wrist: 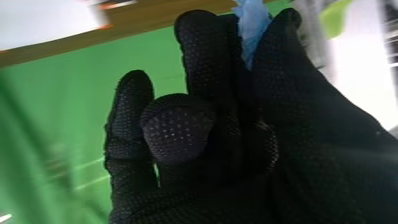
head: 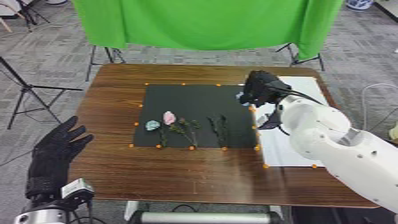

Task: Arrange flowers

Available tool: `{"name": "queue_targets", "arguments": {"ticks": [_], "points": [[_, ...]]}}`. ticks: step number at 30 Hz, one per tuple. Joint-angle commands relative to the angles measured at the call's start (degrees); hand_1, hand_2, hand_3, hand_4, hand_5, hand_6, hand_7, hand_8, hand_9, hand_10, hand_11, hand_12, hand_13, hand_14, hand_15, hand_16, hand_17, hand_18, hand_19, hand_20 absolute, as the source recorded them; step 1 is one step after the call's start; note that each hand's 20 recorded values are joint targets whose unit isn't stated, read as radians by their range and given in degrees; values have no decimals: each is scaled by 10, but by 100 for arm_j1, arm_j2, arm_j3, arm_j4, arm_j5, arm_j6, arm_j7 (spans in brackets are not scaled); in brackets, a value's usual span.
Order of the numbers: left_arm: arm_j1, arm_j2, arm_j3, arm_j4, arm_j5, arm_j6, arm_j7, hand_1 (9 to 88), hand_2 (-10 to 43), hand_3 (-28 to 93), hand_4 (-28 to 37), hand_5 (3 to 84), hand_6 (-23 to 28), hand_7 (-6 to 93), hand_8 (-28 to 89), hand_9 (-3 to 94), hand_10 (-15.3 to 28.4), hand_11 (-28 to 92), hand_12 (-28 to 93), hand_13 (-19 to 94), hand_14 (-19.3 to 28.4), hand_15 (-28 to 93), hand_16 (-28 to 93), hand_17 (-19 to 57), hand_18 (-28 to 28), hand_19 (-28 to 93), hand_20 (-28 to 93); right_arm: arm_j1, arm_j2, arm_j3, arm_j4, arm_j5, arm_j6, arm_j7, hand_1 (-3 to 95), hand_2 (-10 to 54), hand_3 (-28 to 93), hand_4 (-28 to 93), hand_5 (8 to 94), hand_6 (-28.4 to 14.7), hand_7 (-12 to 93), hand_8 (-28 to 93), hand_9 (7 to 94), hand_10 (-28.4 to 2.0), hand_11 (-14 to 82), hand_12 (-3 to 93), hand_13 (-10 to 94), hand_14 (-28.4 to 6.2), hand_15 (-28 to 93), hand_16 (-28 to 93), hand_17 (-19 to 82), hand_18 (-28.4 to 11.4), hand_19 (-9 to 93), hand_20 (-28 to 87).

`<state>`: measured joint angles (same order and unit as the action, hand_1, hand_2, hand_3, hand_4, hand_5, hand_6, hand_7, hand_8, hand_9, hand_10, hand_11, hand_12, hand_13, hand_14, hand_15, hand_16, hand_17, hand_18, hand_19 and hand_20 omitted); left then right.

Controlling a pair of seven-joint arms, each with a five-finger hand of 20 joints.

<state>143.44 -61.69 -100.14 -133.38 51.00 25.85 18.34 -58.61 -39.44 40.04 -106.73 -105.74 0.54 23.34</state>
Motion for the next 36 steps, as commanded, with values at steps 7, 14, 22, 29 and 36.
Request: {"name": "queue_targets", "arguments": {"ticks": [7, 14, 22, 29, 36], "points": [[25, -11, 13, -7, -26, -38, -8, 232, 67, 830, -226, 371, 90, 160, -112, 342, 180, 261, 89, 271, 255, 498, -95, -96, 235, 576, -6, 1272, -1488, -1746, 327, -419, 405, -124, 492, -95, 794, -283, 835, 30, 242, 5, 911, -68, 132, 293, 749, -49, 817, 151, 256, -181, 901, 144], [-69, -26, 12, 36, 13, -121, -82, 232, 69, 828, -225, 372, 91, 158, -110, 343, 181, 262, 91, 271, 255, 499, -94, -96, 235, 575, -5, 1620, -1898, -2386, 624, -577, 658, -46, 489, -95, 796, -283, 836, 30, 242, 4, 911, -67, 133, 293, 749, -52, 818, 150, 255, -183, 898, 154], [-206, -30, 31, 84, 55, -214, -157, 234, 68, 827, -222, 370, 92, 156, -108, 339, 179, 261, 91, 269, 255, 500, -95, -95, 235, 576, -6, 2056, -2136, -3177, 982, -539, 1027, 314, 489, -95, 797, -283, 832, 29, 244, 5, 911, -64, 130, 298, 749, -52, 819, 150, 253, -183, 892, 162], [-257, -44, -5, 109, 76, -291, -216, 239, 64, 825, -218, 367, 93, 155, -104, 333, 184, 262, 90, 262, 257, 505, -98, -95, 234, 576, -8, 2376, -2067, -3762, 1164, -798, 1261, 651, 489, -95, 802, -283, 825, 26, 246, 13, 910, -64, 128, 303, 749, -50, 817, 151, 252, -184, 888, 170], [-347, -33, 5, 145, 116, -373, -277, 239, 63, 824, -216, 367, 93, 153, -103, 333, 185, 264, 90, 259, 258, 508, -101, -96, 234, 577, -10, 2674, -2122, -4317, 1356, -788, 1490, 966, 490, -95, 800, -283, 829, 27, 239, 13, 914, -64, 122, 302, 750, -51, 814, 152, 252, -185, 881, 179]]}}
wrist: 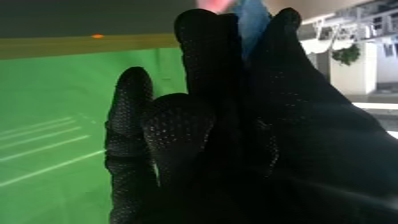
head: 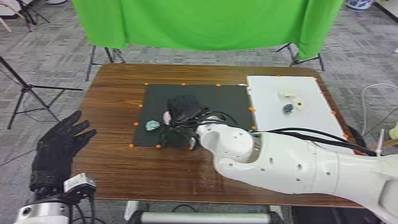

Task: Arrange flowers

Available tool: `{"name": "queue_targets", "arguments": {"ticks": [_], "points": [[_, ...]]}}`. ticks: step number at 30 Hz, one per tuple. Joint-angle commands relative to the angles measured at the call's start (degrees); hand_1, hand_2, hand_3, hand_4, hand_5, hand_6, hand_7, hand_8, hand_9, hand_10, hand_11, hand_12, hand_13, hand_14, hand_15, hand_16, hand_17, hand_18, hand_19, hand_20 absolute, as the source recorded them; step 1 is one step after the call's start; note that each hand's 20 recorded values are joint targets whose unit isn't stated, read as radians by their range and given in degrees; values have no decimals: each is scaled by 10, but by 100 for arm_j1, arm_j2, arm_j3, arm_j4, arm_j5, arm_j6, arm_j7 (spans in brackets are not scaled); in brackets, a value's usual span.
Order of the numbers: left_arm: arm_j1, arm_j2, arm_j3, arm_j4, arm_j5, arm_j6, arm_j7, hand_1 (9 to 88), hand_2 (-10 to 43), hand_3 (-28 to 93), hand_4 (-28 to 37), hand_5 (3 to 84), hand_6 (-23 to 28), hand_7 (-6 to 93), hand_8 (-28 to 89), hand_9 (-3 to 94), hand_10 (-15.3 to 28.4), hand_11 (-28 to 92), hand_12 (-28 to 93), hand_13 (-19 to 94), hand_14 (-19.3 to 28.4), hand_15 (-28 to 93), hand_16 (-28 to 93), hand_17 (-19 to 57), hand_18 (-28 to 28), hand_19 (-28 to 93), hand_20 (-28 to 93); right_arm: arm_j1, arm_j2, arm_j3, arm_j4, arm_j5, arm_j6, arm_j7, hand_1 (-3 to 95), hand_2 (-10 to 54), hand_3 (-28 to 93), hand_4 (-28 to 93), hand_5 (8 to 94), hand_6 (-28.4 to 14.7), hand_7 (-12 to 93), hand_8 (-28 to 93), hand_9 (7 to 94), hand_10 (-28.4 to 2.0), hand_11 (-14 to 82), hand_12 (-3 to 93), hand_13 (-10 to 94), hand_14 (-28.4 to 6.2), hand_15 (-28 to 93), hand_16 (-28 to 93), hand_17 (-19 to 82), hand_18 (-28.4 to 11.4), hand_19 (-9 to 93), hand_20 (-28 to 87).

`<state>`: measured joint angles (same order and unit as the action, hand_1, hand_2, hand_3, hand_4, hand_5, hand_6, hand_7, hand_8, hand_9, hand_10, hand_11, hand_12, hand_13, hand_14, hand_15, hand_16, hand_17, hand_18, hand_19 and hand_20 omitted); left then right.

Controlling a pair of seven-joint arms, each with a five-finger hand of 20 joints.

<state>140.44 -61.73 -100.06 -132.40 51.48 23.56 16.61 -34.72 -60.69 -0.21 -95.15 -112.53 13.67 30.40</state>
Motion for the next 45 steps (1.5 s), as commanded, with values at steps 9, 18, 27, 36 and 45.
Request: {"name": "queue_targets", "arguments": {"ticks": [9, 18, 27, 36, 45], "points": [[-106, -41, -12, 66, 101, -209, -197, 237, 63, 826, -218, 368, 92, 153, -103, 335, 183, 263, 91, 262, 257, 505, -100, -96, 234, 577, -10, 246, 2, -218, 292, -255, 48, 320, 488, -95, 802, -283, 832, 28, 234, 13, 912, -65, 122, 302, 748, -53, 813, 153, 250, -186, 876, 187], [-122, -25, 16, 76, 75, -180, -149, 241, 59, 828, -212, 368, 94, 153, -100, 331, 188, 260, 91, 257, 260, 508, -102, -96, 234, 578, -12, 309, -107, -327, 299, -256, -168, 413, 496, -95, 822, -283, 803, 30, 235, 10, 908, -60, 86, 338, 732, -50, 809, 154, 235, -183, 856, 201], [-96, -22, 37, 67, 84, -138, -99, 244, 55, 830, -208, 369, 95, 152, -98, 330, 188, 259, 92, 253, 262, 511, -105, -97, 234, 579, -16, -32, -144, 71, 276, -634, -725, 272, 465, -95, 827, -283, 777, 23, 233, 3, 886, -62, 87, 337, 715, -57, 812, 152, 220, -188, 847, 214], [-78, -45, 32, 59, 79, -140, -105, 249, 50, 828, -200, 369, 95, 152, -96, 329, 188, 259, 93, 251, 261, 511, -106, -97, 233, 580, -18, -235, -169, 417, 164, -655, -1193, 277, 421, -95, 859, -283, 685, 19, 230, -73, 793, -74, 174, 288, 683, -63, 831, 139, 198, -190, 821, 262], [-28, -64, 35, 42, 73, -126, -108, 256, 39, 826, -192, 370, 96, 149, -94, 328, 190, 259, 91, 247, 265, 518, -111, -97, 233, 581, -22, -858, -282, 1318, 6, -691, -1924, 245, 378, -95, 932, -282, 578, -10, 242, -161, 618, -119, 350, 166, 610, -80, 859, 155, 160, -193, 793, 304]]}}
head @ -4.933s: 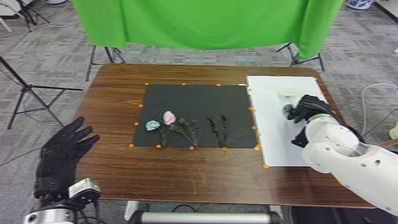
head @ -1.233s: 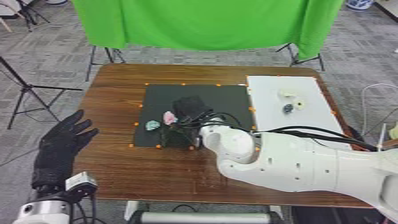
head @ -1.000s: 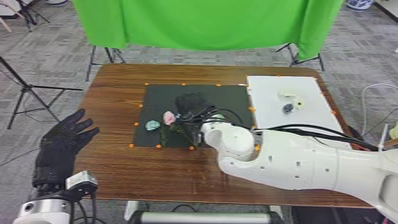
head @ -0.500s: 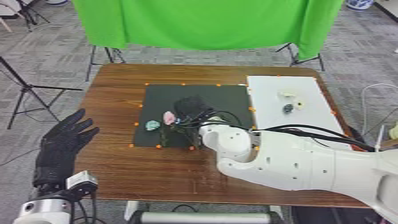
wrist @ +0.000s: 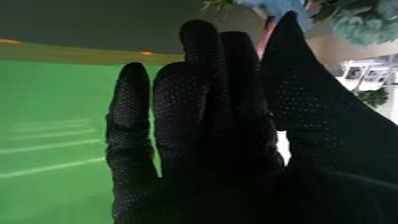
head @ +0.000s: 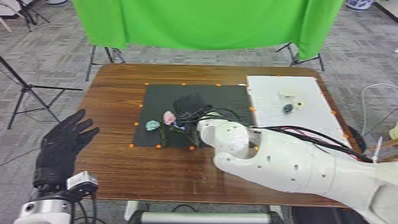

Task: Arrange flowers

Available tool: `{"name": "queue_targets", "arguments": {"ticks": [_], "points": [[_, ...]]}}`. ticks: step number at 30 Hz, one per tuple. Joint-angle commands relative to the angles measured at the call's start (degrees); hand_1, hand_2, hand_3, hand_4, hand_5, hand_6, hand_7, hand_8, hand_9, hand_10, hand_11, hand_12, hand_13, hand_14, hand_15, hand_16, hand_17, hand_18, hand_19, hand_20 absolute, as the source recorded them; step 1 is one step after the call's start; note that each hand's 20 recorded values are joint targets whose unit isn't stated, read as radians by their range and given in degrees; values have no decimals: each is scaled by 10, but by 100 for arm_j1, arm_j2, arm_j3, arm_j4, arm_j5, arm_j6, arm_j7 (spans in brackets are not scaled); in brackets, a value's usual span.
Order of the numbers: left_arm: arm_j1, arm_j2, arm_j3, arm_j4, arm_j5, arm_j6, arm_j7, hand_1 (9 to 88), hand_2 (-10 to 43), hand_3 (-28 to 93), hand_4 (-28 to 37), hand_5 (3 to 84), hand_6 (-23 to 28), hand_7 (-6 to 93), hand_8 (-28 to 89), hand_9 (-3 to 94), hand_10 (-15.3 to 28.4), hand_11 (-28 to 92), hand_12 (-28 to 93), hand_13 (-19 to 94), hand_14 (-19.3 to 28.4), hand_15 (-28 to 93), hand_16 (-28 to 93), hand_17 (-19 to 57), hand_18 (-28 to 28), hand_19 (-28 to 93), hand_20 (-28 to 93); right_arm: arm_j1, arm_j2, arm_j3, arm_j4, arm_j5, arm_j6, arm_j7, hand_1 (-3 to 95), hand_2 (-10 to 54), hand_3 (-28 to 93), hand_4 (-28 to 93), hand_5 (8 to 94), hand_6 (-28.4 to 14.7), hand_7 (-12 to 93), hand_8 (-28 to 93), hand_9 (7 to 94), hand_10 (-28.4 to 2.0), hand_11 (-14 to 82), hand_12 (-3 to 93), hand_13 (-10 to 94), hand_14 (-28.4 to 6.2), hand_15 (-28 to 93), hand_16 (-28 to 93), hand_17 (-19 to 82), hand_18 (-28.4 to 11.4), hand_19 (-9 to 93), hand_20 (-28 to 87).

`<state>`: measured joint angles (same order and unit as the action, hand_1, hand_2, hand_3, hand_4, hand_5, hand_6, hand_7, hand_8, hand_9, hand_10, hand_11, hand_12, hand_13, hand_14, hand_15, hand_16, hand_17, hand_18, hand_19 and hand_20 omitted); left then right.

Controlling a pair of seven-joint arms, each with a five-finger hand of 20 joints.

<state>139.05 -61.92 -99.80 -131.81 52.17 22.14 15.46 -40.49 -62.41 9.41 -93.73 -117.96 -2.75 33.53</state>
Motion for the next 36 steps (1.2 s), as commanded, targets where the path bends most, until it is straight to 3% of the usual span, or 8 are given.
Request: {"name": "queue_targets", "arguments": {"ticks": [1, 10, 13, 19, 23, 30, 31, 36], "points": [[110, -51, 13, -22, 12, 13, -13, 257, 39, 826, -192, 370, 96, 149, -94, 328, 190, 259, 91, 247, 265, 518, -112, -97, 232, 581, -22, -261, -108, 341, -148, -157, -302, -51, 376, -95, 932, -281, 572, -13, 242, -161, 611, -122, 353, 165, 605, -83, 861, 153, 157, -193, 791, 305], [281, -92, -19, -100, 0, 110, 27, 260, 35, 825, -187, 372, 98, 144, -93, 329, 190, 261, 90, 247, 264, 528, -115, -97, 233, 582, -25, -432, 102, 960, -537, 4, -490, -149, 355, -95, 932, -254, 532, -30, 234, -161, 561, -131, 359, 154, 578, -98, 874, 119, 144, -196, 780, 318], [336, -85, -25, -147, -45, 225, 104, 261, 34, 825, -189, 372, 98, 144, -93, 331, 188, 267, 90, 250, 262, 529, -116, -97, 233, 582, -26, -839, 134, 1745, -712, -262, -944, -459, 355, -95, 932, -254, 526, -32, 236, -161, 548, -133, 352, 149, 570, -99, 872, 111, 142, -197, 777, 319], [446, -61, -13, -191, -70, 293, 171, 260, 34, 832, -194, 373, 97, 149, -99, 335, 187, 268, 86, 255, 259, 527, -116, -97, 233, 583, -25, -1311, 547, 2691, -1062, -295, -1242, -697, 353, -95, 932, -256, 511, -36, 243, -167, 527, -139, 318, 136, 562, -103, 871, 101, 136, -195, 767, 318], [489, -30, 12, -191, -80, 302, 204, 260, 36, 833, -199, 373, 96, 153, -103, 338, 186, 270, 86, 259, 257, 523, -115, -96, 233, 583, -24, -1288, 1180, 2665, -1113, -20, -813, -574, 348, -95, 932, -260, 505, -36, 242, -170, 520, -143, 284, 131, 556, -104, 864, 94, 135, -194, 762, 318], [479, 52, 67, -182, -136, 359, 364, 256, 41, 835, -204, 374, 94, 158, -106, 340, 185, 269, 86, 264, 257, 518, -111, -96, 233, 582, -22, -1230, 1971, 2712, -1001, 421, -546, -240, 341, -95, 932, -265, 506, -34, 242, -171, 520, -144, 260, 134, 556, -104, 861, 85, 135, -194, 759, 318], [442, 47, 67, -176, -116, 332, 318, 255, 41, 836, -204, 374, 94, 159, -107, 340, 185, 270, 86, 265, 257, 517, -111, -96, 233, 581, -22, -1235, 2095, 2727, -986, 523, -507, -168, 341, -95, 932, -266, 506, -35, 242, -171, 520, -144, 258, 135, 556, -104, 861, 84, 135, -195, 759, 318], [417, 106, 129, -154, -147, 362, 411, 252, 42, 838, -208, 373, 92, 161, -109, 341, 184, 270, 87, 267, 256, 513, -108, -96, 233, 582, -19, -880, 2616, 2322, -719, 712, -268, 56, 336, -95, 932, -275, 501, -34, 235, -169, 520, -140, 254, 135, 557, -104, 860, 81, 136, -196, 760, 318]]}}
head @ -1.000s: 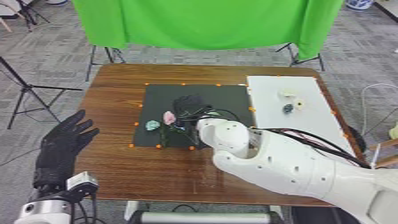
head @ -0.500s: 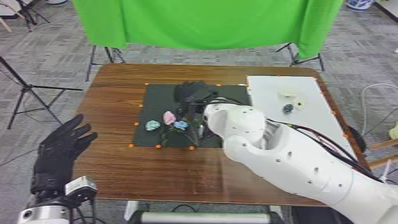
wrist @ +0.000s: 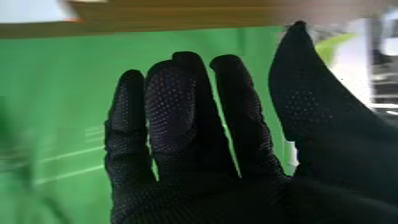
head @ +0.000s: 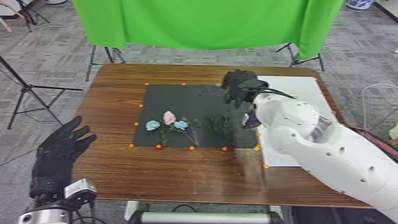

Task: Arrange flowers

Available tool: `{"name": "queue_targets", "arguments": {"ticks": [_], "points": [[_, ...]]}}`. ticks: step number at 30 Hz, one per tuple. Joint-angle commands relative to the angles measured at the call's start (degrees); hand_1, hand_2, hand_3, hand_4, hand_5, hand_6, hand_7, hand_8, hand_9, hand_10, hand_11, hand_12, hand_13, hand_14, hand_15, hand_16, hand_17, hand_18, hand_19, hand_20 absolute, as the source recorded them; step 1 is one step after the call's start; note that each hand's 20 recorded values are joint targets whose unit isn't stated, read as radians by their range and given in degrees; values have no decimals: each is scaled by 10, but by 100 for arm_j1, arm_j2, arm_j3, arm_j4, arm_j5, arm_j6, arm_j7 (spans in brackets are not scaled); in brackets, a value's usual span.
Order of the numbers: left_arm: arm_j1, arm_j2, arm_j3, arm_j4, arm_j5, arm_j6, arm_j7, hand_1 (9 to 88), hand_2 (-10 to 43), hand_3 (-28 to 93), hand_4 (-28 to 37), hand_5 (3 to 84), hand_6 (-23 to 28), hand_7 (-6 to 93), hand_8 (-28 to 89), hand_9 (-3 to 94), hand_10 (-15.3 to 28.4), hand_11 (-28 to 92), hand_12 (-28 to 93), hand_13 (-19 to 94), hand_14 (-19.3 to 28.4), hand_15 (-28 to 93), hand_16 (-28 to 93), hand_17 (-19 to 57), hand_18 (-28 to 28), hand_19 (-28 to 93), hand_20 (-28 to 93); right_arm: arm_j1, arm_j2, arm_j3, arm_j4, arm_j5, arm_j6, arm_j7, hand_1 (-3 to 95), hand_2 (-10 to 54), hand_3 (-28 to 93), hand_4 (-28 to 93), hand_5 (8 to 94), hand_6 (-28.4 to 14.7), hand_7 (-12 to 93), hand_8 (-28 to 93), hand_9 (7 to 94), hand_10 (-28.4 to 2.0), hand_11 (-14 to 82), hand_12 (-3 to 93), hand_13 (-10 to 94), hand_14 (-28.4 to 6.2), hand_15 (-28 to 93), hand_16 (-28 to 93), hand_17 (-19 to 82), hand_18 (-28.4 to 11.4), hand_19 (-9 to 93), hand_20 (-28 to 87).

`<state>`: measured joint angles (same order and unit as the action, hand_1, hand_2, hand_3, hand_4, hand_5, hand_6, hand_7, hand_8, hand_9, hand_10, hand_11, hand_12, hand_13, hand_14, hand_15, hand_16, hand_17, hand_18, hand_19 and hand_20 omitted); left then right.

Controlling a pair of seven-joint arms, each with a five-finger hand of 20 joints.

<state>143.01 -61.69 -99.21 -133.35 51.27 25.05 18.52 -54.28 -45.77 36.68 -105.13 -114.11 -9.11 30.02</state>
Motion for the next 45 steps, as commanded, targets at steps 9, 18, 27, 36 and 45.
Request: {"name": "queue_targets", "arguments": {"ticks": [9, 18, 27, 36, 45], "points": [[41, 94, 100, 24, -108, 105, 184, 250, 44, 839, -210, 373, 91, 163, -112, 344, 183, 267, 87, 270, 256, 509, -104, -95, 234, 580, -16, 616, 1336, -653, 767, 512, 268, 708, 334, -95, 932, -278, 485, -27, 227, -166, 510, -135, 232, 131, 559, -104, 856, 80, 138, -196, 761, 315], [-24, 73, 106, 62, -87, 38, 138, 250, 46, 838, -210, 373, 90, 165, -113, 345, 183, 267, 88, 271, 255, 507, -102, -95, 234, 579, -14, 447, 1217, -560, 1024, 700, -96, 969, 334, -95, 932, -277, 468, -15, 212, -161, 500, -147, 188, 129, 560, -107, 845, 76, 138, -197, 763, 312], [-16, 79, 117, 40, -70, 49, 127, 249, 47, 839, -209, 373, 91, 165, -113, 345, 183, 268, 88, 272, 255, 506, -101, -95, 234, 578, -12, 123, 1171, -306, 1035, 736, -352, 1077, 335, -95, 932, -277, 453, -7, 202, -156, 508, -146, 186, 133, 584, -99, 866, 74, 137, -198, 763, 312], [-74, 48, 114, 51, -38, -6, 42, 250, 47, 840, -209, 373, 90, 167, -114, 345, 183, 267, 87, 273, 254, 505, -101, -95, 234, 578, -11, 95, 1184, -606, 1056, 695, -5, 1030, 342, -95, 932, -282, 514, 2, 208, -160, 556, -127, 203, 134, 609, -94, 871, 73, 141, -196, 763, 312], [-77, 26, 115, 60, -22, -33, 27, 250, 46, 840, -209, 374, 91, 166, -114, 345, 182, 269, 87, 273, 254, 505, -100, -95, 234, 577, -10, 597, 1302, -1541, 1119, 495, 745, 1312, 469, -95, 830, -283, 683, 25, 265, -80, 800, -64, 127, 256, 705, -55, 839, 121, 202, -188, 795, 282]]}}
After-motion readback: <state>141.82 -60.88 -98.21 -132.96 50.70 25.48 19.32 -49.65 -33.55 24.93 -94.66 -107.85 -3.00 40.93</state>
